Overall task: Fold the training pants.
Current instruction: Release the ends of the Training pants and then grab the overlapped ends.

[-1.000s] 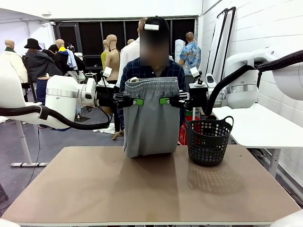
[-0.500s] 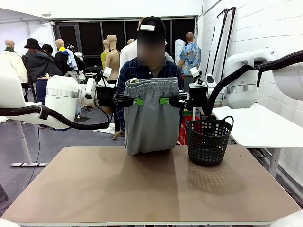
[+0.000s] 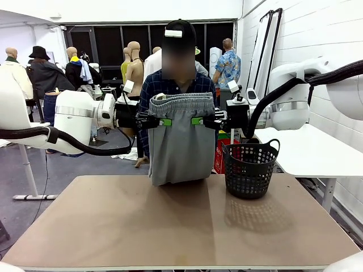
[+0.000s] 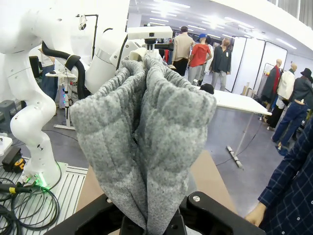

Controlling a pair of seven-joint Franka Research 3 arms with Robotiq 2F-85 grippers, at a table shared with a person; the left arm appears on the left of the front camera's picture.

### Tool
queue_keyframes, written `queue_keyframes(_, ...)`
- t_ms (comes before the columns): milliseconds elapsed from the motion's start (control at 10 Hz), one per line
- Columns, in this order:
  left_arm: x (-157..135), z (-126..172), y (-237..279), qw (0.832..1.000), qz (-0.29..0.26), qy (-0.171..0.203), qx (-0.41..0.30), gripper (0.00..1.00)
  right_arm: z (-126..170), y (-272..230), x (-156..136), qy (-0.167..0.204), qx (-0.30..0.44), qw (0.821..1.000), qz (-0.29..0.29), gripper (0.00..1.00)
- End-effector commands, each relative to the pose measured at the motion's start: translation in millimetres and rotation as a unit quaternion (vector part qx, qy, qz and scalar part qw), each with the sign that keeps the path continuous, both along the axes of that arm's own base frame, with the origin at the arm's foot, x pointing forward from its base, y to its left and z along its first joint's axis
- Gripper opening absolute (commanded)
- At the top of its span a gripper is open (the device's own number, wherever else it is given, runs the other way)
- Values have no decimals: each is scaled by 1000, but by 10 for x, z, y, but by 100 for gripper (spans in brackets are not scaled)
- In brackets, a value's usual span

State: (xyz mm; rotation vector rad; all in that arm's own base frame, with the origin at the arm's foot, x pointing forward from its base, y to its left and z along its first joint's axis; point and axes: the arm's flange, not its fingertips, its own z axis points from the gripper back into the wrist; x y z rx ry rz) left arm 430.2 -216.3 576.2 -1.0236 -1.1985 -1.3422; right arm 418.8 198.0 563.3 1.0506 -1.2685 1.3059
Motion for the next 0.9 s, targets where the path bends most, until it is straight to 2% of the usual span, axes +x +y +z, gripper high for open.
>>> queue_keyframes(0,-40,11,2,1000,5,-11,-12,0,23,8,-10,0,6,1000,1,0)
queue_keyframes(800,-40,11,2,1000,5,-11,-12,0,23,8,-10,0,6,1000,1,0)
